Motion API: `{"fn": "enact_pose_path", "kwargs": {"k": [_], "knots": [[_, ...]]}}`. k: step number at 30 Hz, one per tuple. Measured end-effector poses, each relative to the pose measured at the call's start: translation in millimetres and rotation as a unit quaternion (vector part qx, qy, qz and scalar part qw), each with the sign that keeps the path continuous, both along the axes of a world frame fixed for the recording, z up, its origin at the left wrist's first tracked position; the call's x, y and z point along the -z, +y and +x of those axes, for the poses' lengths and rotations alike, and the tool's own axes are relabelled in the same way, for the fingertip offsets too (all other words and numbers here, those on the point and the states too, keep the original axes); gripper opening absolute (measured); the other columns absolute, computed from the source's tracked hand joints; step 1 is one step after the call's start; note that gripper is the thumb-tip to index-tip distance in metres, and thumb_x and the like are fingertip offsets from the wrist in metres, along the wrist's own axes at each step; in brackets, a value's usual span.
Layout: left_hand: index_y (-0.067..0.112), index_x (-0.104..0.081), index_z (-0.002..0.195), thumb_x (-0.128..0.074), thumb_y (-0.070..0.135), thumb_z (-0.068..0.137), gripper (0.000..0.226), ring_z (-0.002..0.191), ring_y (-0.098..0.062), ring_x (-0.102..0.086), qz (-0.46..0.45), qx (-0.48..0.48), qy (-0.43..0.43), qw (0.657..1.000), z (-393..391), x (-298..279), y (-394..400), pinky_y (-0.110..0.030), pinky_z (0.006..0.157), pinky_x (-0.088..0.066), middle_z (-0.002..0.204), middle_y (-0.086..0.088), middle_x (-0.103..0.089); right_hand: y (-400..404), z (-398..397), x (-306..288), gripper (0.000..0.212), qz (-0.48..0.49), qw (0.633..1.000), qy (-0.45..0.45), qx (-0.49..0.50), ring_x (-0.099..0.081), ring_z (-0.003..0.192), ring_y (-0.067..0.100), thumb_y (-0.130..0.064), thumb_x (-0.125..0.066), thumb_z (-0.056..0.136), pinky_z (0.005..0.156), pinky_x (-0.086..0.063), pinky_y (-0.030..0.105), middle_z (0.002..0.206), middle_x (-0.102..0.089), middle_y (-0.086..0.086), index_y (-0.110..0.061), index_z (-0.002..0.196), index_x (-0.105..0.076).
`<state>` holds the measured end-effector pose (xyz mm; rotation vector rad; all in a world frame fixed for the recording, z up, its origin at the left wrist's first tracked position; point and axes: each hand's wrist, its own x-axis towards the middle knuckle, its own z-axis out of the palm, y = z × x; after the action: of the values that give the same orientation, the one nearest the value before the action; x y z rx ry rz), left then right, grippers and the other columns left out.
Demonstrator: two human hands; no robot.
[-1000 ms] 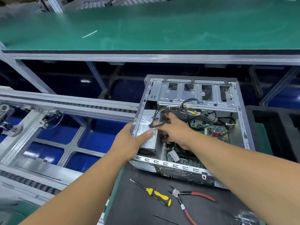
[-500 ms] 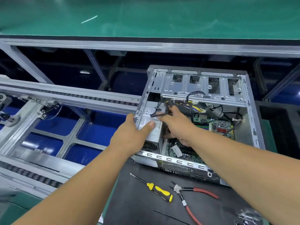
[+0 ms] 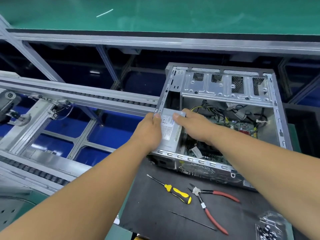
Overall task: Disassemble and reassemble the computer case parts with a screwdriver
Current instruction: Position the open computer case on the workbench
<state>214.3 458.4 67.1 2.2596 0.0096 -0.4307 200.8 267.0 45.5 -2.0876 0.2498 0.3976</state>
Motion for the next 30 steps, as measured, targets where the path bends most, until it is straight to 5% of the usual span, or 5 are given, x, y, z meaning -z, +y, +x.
{"fn": "enact_pose_path", "kwargs": {"k": [6,10,14,18,30], "knots": [[0.027,-0.053,0.134,-0.027,0.054,0.106,0.047,0.097,-0.012,-0.059,-0.034,0.002,0.023,0.999,0.5,-2.0,0.6,-0.034,0.081,-0.042,0.115,0.004,-0.062,-8.7,5.7,-13.2,0.031,-0.033,0.998,-0.025,-0.046,-0.044,0.062,0.009,-0.054,-0.041,0.106,0.062,-0.035,0.029,0.081,-0.054,-0.002,-0.027,0.110,-0.056],[0.039,-0.050,0.140,-0.050,0.056,0.100,0.044,0.102,-0.008,-0.067,-0.179,-0.018,0.074,0.981,-19.5,-3.2,25.5,-0.031,0.083,-0.053,0.117,0.016,-0.068,-1.6,13.1,-18.2,0.020,-0.017,0.997,-0.033,-0.062,-0.046,0.063,0.014,-0.040,-0.042,0.110,0.060,-0.036,0.030,0.087,-0.057,0.016,-0.028,0.114,-0.058],[0.054,-0.040,0.147,-0.047,0.053,0.100,0.047,0.117,0.008,-0.057,-0.193,0.032,0.049,0.979,-51.7,13.6,47.9,-0.028,0.100,-0.044,0.129,0.031,-0.062,6.2,23.3,-27.3,0.021,-0.053,0.996,-0.057,-0.040,-0.051,0.062,0.013,-0.035,-0.047,0.108,0.053,-0.040,0.025,0.086,-0.066,0.002,-0.027,0.108,-0.067],[0.052,-0.039,0.150,-0.042,0.046,0.106,0.044,0.135,-0.010,-0.050,-0.208,0.043,0.092,0.973,-45.1,13.9,49.5,-0.041,0.119,-0.035,0.145,0.019,-0.055,32.5,25.6,-24.3,0.032,-0.128,0.984,-0.110,-0.051,-0.061,0.072,0.016,-0.044,-0.051,0.104,0.064,-0.046,0.028,0.086,-0.071,0.003,-0.018,0.100,-0.069],[0.056,-0.046,0.144,-0.042,0.043,0.106,0.040,0.133,-0.013,-0.054,-0.246,0.021,0.113,0.963,-40.9,20.1,47.8,-0.044,0.118,-0.036,0.138,0.020,-0.062,28.5,22.1,-19.9,0.044,-0.098,0.986,-0.125,-0.040,-0.031,0.042,0.008,-0.036,-0.047,0.108,0.038,-0.029,0.019,0.053,-0.036,-0.010,-0.022,0.067,-0.039]]}}
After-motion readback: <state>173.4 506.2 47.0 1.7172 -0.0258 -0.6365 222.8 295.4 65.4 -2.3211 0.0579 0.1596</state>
